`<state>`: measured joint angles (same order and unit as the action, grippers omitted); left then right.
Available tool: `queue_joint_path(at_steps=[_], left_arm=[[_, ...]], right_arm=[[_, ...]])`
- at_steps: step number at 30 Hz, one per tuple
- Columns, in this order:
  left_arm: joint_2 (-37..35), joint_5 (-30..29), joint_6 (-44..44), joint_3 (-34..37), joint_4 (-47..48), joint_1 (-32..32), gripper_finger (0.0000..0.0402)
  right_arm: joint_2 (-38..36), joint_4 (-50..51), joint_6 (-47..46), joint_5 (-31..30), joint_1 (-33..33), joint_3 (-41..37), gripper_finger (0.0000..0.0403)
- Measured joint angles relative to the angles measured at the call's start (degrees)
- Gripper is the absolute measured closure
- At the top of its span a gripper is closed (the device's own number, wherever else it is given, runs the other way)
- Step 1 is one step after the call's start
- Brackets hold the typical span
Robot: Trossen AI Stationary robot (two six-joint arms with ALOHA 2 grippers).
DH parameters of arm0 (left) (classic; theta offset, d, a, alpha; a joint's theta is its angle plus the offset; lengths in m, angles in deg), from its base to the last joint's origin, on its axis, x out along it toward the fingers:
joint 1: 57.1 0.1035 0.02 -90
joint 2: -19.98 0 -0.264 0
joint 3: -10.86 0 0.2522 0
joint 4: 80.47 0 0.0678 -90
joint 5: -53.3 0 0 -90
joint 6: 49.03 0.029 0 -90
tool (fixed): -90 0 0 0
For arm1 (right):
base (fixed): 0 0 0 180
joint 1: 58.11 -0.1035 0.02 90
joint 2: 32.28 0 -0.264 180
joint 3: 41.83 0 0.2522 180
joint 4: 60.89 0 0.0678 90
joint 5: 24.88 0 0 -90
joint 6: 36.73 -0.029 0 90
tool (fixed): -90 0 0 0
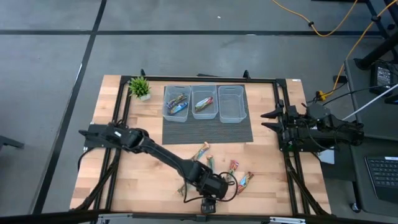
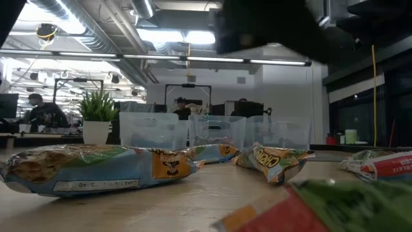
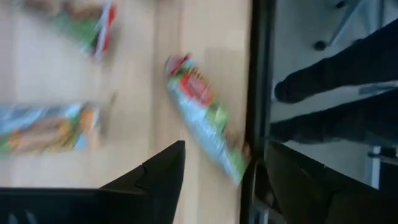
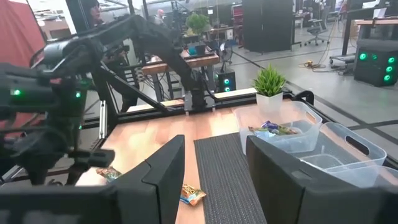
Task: Pick and place Granola Bars by type
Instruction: Put the red granola bar into the middle transparent bin
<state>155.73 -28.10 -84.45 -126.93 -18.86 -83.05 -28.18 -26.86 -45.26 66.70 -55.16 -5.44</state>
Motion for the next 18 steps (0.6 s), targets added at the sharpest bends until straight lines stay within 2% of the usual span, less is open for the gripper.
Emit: queue_joint_path(at_steps=[4,7,18], left_arm=[[1.97,-0.06,-0.04,-0.08,-4.39,0.0,0.0164],[4.11,-0.89,-1.38,-0.05,-3.87,0.0,0.0155],[8.54,0.0,-4.98,-0.1,-7.53,0.07,0.0153]], right_arm=[[0.0,1.85,-0.16,0.0,0.01,0.0,0.0228],[0.0,2.71,-0.2,0.0,0.0,0.0,0.0228],[0.0,2.84,-0.13,0.02,0.01,0.0,0.0228]])
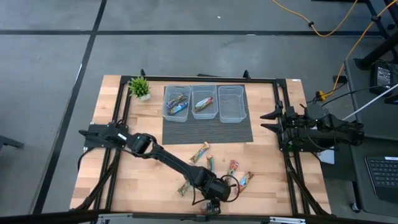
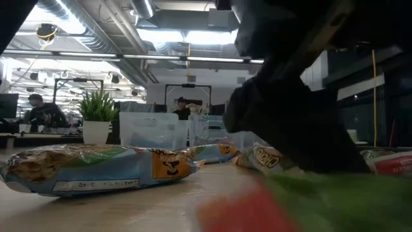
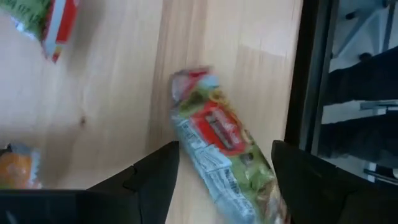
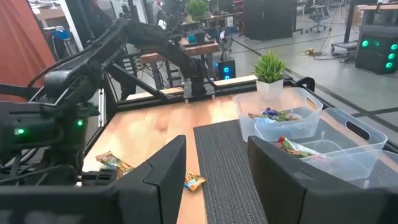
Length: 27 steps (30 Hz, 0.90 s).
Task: Pick and place Granola Bars by type
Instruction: Put the red granola bar into the middle transparent bin
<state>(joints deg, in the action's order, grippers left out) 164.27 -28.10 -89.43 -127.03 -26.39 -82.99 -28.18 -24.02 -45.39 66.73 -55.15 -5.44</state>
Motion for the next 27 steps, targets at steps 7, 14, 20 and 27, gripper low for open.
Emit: queue_joint_path(at_steps=[7,14,20,27], left_arm=[[0.59,-3.8,-1.09,-0.07,-0.8,-0.11,0.0153],[3.04,-3.71,-4.43,-0.4,0.25,-0.04,0.0159],[3.06,-5.67,-7.0,-0.38,1.24,-0.19,0.021],[3.1,-4.62,-9.18,-0.25,1.88,0.09,0.0299]], right_arm=[[0.02,0.08,0.07,-0.02,-0.02,0.0,0.0228],[0.0,0.05,-0.09,-0.02,0.0,0.0,0.0228],[0.0,-0.01,-0.03,-0.01,0.0,0.0,0.0228],[0.02,-0.02,-0.01,-0.01,0.0,0.0,0.0228]])
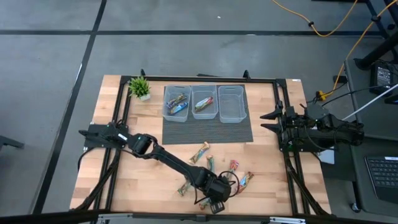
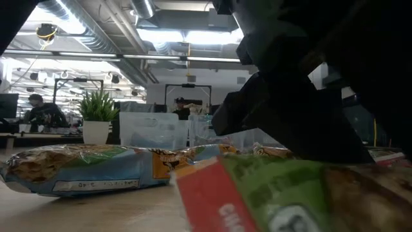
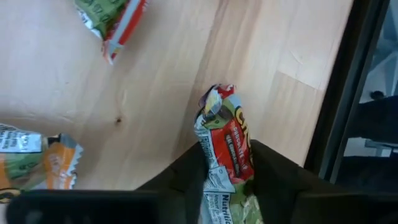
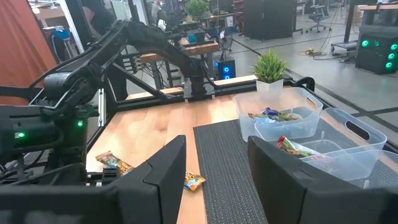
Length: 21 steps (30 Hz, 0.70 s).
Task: Pick and place Granola Bars by type
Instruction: Put the red granola bar into the middle transparent bin
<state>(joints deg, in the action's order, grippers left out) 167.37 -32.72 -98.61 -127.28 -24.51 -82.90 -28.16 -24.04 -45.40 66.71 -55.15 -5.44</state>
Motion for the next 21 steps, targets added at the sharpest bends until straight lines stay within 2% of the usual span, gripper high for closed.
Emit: queue_joint_path(at_steps=[4,7,13,17,21], left_arm=[[-0.26,0.73,-1.25,0.13,0.01,0.48,0.034],[-1.75,0.84,-1.75,0.35,0.08,0.9,0.0356],[-6.42,-3.68,-0.35,0.9,2.94,1.82,0.0358],[-13.32,-6.11,-0.02,0.56,5.0,2.01,0.0357],[-18.67,-11.34,2.79,0.66,7.66,2.16,0.0362]], right_arm=[[-0.02,0.0,-0.04,0.01,0.0,0.0,0.0228],[0.0,-0.02,-0.04,-0.01,0.0,0.0,0.0228],[-0.02,-0.09,-0.06,0.0,0.0,0.0,0.0228],[-0.01,-0.09,-0.06,0.01,0.0,0.0,0.0228],[-0.01,-0.07,-0.05,0.0,-0.01,0.0,0.0228]])
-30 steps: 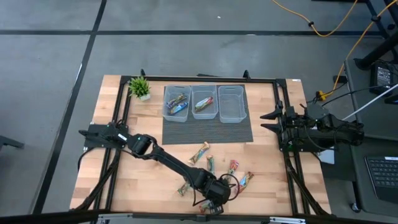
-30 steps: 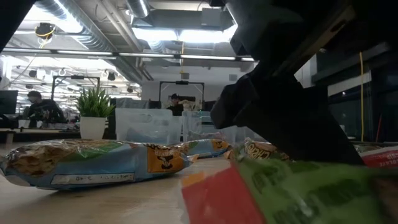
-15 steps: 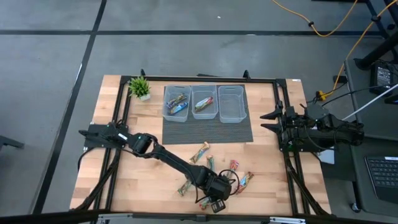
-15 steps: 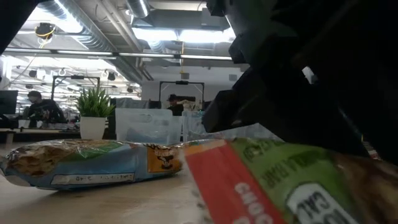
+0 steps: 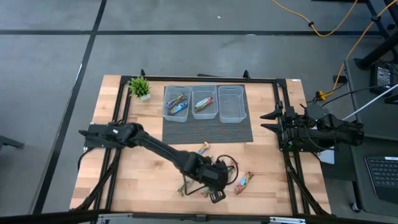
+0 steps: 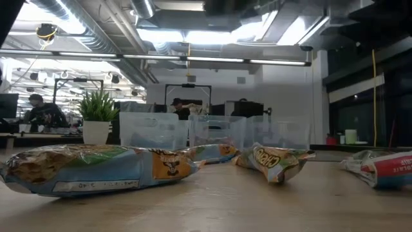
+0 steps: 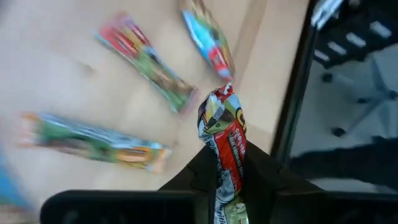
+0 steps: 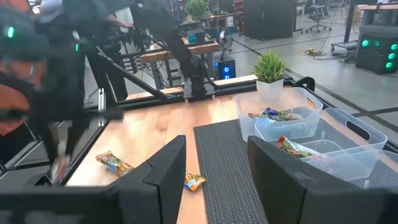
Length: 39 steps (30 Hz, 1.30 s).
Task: Pick and place Granola Bars by type
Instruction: Put the red granola bar into the middle transparent bin
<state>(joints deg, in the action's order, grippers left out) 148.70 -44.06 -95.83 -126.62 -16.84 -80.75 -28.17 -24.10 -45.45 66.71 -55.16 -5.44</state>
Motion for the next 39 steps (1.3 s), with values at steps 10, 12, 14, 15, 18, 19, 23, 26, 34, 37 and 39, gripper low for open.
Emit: queue_joint_path(at_steps=[10,12,14,15,18,19,23,26,34,37,39], left_arm=[[-19.33,-16.44,16.55,-0.2,-2.16,1.41,0.036],[-23.57,-20.54,21.52,-0.27,-2.6,1.42,0.036],[-27.12,-25.22,25.48,-0.31,-2.65,1.68,0.0359],[-28.72,-27.07,27.31,-0.31,-2.61,1.85,0.0357],[-32.64,-31.33,31.77,-0.29,-2.34,2.72,0.0352],[-33.74,-32.28,32.65,-0.29,-2.15,3.05,0.0351],[-36.58,-32.26,36.53,-0.31,-1.09,6.24,0.0351],[-36.97,-31.72,38.2,-0.31,1.32,10.31,0.0352],[-35.42,-16.77,41.83,-0.31,3.31,29.76,0.0348],[-33.66,-9.4,42.08,-0.29,-0.01,38.14,0.0348],[-32.51,-4.92,41.33,-0.29,-2.68,42.91,0.0348]], right_arm=[[0.01,0.0,-0.06,-0.01,0.01,0.0,0.0228],[0.01,0.02,-0.01,0.01,0.01,0.0,0.0228],[0.01,-0.01,-0.03,0.0,0.0,0.0,0.0228],[0.01,0.0,-0.03,-0.01,0.01,0.0,0.0228],[0.01,-0.02,-0.03,-0.01,0.01,0.0,0.0228],[0.01,-0.01,-0.03,0.01,0.01,0.0,0.0228],[0.01,-0.06,-0.03,0.01,0.01,0.0,0.0228],[0.01,-0.06,-0.03,-0.01,0.0,0.0,0.0228],[0.01,-0.06,-0.21,-0.01,0.0,0.0,0.0228],[0.01,-0.06,0.01,-0.01,0.01,0.0,0.0228],[0.01,-0.02,0.02,-0.01,0.01,0.0,0.0228]])
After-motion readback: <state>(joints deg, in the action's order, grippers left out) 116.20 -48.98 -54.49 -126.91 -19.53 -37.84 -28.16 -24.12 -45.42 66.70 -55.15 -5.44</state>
